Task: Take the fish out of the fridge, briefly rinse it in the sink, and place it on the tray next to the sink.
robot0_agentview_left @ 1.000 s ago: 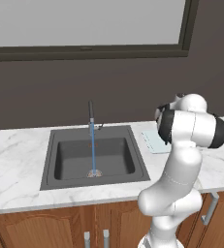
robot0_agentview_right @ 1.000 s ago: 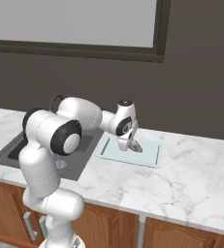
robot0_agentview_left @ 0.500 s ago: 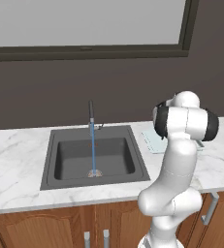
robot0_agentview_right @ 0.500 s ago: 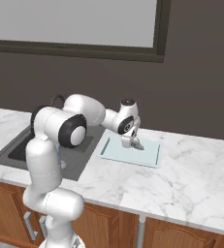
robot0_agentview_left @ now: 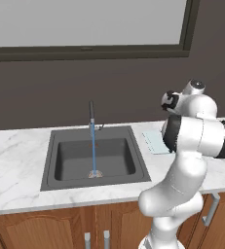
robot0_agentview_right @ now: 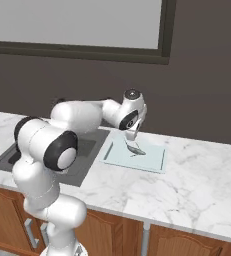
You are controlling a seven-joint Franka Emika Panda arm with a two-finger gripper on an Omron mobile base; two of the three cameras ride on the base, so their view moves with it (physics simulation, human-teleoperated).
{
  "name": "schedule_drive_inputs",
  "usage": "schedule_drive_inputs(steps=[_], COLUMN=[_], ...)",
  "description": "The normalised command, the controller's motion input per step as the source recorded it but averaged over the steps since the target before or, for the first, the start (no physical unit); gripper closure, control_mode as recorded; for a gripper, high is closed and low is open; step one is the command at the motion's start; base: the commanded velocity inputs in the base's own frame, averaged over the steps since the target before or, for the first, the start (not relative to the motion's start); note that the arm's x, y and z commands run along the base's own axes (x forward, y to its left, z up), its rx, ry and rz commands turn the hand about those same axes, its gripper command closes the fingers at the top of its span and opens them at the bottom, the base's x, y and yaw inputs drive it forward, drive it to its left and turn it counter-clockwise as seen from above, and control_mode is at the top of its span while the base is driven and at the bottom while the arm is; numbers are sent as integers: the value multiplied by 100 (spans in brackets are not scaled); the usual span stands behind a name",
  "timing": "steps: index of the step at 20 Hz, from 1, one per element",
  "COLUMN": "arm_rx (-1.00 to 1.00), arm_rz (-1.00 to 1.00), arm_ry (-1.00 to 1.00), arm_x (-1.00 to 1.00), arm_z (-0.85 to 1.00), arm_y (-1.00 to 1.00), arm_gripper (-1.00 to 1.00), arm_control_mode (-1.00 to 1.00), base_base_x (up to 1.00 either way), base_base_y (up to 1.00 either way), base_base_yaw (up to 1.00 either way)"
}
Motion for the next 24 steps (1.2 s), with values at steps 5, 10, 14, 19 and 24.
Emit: schedule_drive_inputs(steps=[5,10,14,19,24], arm_rx=[-15,-14,-8,-8,-13], arm_rz=[0,0,0,0,6], arm_ry=[-54,-50,-32,-30,-44], arm_x=[-100,-100,-100,-100,-100], arm_z=[69,8,-7,17,94], arm_y=[20,52,74,74,52], arm_gripper=[-100,-100,-100,-100,-100], arm_control_mode=[-100,-100,-100,-100,-100], base_base_x=[0,0,0,0,0], base_base_y=[0,0,0,0,0], base_base_yaw=[0,0,0,0,0])
